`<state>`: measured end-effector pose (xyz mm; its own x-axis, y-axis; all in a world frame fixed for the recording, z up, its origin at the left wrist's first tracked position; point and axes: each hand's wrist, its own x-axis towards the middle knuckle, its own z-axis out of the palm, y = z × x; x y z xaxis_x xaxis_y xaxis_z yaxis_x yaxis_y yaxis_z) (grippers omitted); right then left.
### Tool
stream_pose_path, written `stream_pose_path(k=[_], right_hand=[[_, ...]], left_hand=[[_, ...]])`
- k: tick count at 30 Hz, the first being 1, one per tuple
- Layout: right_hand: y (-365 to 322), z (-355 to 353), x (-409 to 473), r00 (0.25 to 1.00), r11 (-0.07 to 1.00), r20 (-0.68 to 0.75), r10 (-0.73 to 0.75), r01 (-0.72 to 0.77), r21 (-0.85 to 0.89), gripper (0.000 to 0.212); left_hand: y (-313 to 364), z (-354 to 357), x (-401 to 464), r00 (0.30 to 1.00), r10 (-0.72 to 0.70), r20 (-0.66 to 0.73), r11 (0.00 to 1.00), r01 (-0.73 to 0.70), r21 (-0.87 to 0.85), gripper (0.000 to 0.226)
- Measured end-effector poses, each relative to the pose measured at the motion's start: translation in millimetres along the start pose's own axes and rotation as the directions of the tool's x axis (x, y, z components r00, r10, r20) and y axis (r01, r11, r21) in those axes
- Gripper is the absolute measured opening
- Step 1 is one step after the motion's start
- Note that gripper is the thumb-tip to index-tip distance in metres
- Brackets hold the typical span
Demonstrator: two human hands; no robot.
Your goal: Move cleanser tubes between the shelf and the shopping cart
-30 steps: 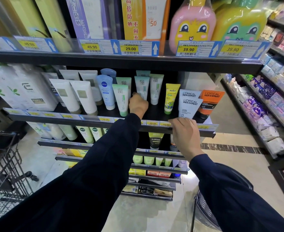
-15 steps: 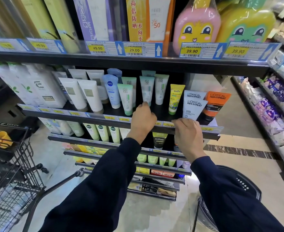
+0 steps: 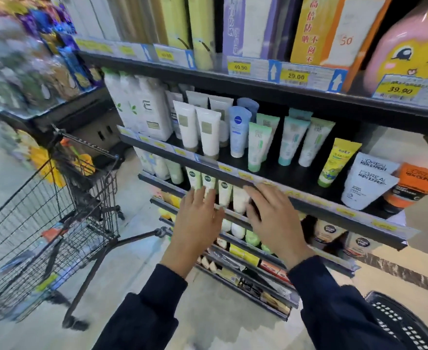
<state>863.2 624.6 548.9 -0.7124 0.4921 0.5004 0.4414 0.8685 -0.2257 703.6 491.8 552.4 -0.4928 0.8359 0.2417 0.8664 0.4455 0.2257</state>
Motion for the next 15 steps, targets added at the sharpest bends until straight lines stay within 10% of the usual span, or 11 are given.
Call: stream_pose_path(k=[15], right_hand=[[-209, 120, 42, 0.928, 0.964, 0.318, -0.192, 0.118, 0.240, 0.044]], left_hand=[[-239, -40, -120, 0.909, -0.410, -0.076, 0.909, 0.414, 0.048, 0.033]])
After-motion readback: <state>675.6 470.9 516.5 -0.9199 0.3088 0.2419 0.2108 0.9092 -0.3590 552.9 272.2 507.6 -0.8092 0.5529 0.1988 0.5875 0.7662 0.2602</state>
